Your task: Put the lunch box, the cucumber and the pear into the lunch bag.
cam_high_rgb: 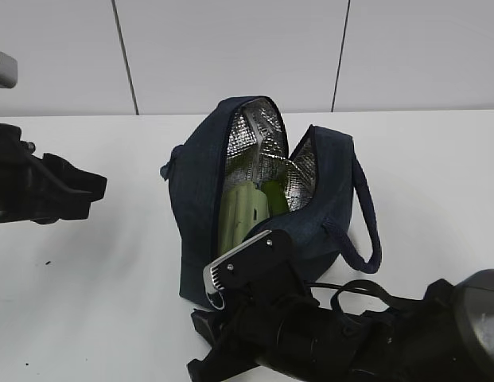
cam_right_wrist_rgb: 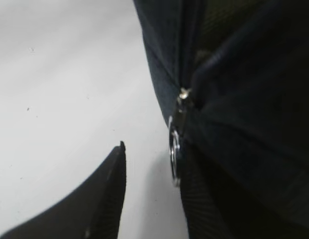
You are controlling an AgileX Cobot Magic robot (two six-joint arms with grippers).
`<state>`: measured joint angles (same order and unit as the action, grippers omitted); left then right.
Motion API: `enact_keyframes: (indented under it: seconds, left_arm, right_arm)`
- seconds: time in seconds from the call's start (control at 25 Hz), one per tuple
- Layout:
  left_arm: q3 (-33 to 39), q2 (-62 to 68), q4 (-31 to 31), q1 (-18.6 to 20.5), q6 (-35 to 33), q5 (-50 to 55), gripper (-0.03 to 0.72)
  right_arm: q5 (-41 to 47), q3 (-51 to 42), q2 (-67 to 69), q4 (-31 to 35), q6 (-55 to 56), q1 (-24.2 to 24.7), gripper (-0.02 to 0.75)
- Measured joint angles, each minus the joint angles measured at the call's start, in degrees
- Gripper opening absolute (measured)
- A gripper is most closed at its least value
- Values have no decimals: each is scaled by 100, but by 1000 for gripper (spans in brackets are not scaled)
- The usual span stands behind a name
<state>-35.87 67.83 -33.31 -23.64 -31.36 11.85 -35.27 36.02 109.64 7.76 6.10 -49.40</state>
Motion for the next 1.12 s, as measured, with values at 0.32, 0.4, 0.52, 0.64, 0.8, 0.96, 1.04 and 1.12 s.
enact_keyframes:
  seconds: [0.32, 0.4, 0.52, 0.64, 0.8, 0.96, 1.04, 1.12]
  left_arm:
    - [0, 0, -6, 0, 0, 0, 256]
    - [0, 0, -6, 0, 0, 0, 256]
    - [0, 0, -6, 0, 0, 4, 256]
    - [0, 0, -6, 0, 0, 4, 256]
    - [0, 0, -6, 0, 0, 6, 256]
    - [0, 0, -11, 0, 0, 11, 256]
    - [0, 0, -11, 0, 0, 11, 256]
    - [0, 0, -11, 0, 0, 11, 256]
  right_arm:
    - [-73, 10, 0, 64, 10, 0, 299]
    - [-87, 10, 0, 149, 10, 0, 294]
    - [-137, 10, 0, 222, 10, 0, 253]
    - [-158, 10, 0, 273, 10, 0, 188]
    - [-275, 10, 0, 351, 10, 0, 145]
    - [-288, 10, 0, 534, 10, -13, 131]
    - [-290, 10, 0, 571, 10, -13, 112]
    - [-290, 10, 0, 591, 10, -13, 82]
